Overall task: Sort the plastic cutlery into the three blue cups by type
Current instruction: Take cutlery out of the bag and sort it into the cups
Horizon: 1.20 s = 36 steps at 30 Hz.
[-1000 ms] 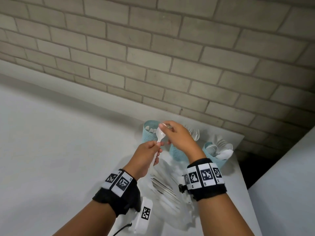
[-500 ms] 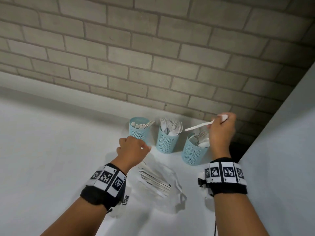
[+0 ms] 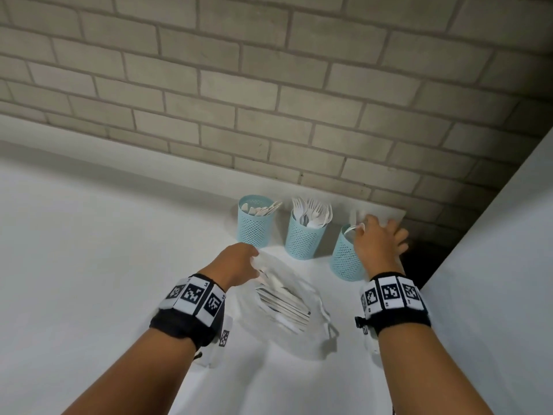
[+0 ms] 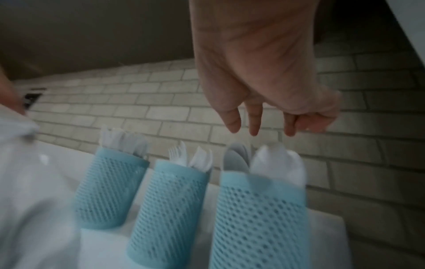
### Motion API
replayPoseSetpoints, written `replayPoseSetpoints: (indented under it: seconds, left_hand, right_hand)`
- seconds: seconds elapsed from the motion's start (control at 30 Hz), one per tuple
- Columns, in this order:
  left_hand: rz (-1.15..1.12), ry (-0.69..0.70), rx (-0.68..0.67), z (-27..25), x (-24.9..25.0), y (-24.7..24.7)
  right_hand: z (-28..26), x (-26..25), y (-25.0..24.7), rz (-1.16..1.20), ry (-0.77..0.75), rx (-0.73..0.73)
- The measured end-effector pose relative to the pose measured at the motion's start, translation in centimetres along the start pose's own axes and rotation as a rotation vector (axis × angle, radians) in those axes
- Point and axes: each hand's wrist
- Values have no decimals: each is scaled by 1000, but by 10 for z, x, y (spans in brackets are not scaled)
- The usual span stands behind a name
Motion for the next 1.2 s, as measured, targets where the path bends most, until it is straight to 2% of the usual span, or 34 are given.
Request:
replayPoseSetpoints:
  seconds: [0.07, 0.1, 0.13, 0.2, 0.23, 0.27, 0.3, 0.37, 0.57, 0.7, 0.8, 1.0, 1.1, 1.2]
  left_hand:
    - [-36, 19, -8, 0, -2, 2]
    - [-35, 29, -19, 0, -2, 3]
    - [-25, 35, -35, 1, -2, 5]
    - [6, 48, -65, 1, -3, 7]
    - [15, 59, -75, 0, -3, 8]
    - [18, 71, -83, 0, -3, 8]
    - [19, 83, -90, -2, -3, 8]
    - [14, 102, -99, -5, -4, 6]
    - [-27, 162, -94, -12, -8, 6]
    - [-67, 188, -91, -15, -9, 8]
    - [-81, 196, -85, -15, -12, 7]
    - [-89, 206, -102, -13, -12, 7]
    - [-72, 216, -109, -13, -13, 5]
    - [-66, 206, -114, -13, -18, 1]
  right_hand:
    - [-17, -17, -5, 186, -163, 155]
    - [-28, -26, -8, 351, -267, 141]
    - [-42, -35, -11, 504, -350, 5]
    - [-74, -53, -11, 594, -429, -479]
    - [-87, -60, -4, 477, -444, -703]
    - [-96, -65, 6, 283, -477, -834]
    - [-102, -68, 18, 87, -508, -862]
    - [-109, -71, 42, -137, -484, -811]
    - [-109, -67, 77, -333, -423, -624]
    - [-109, -63, 90, -362, -376, -536]
    - [-109, -59, 94, -392, -335, -538]
    - [-119, -53, 99, -524, -403, -458]
    - [-121, -54, 98, -506, -444, -419]
    - [-118, -56, 99, -409, -417, -431]
Point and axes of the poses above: each hand's wrist, its own z-axis towards the middle knuckle, its own y-axis out of the palm, x = y × z, and after that the axes turned 9 degrees about -x, right-handed
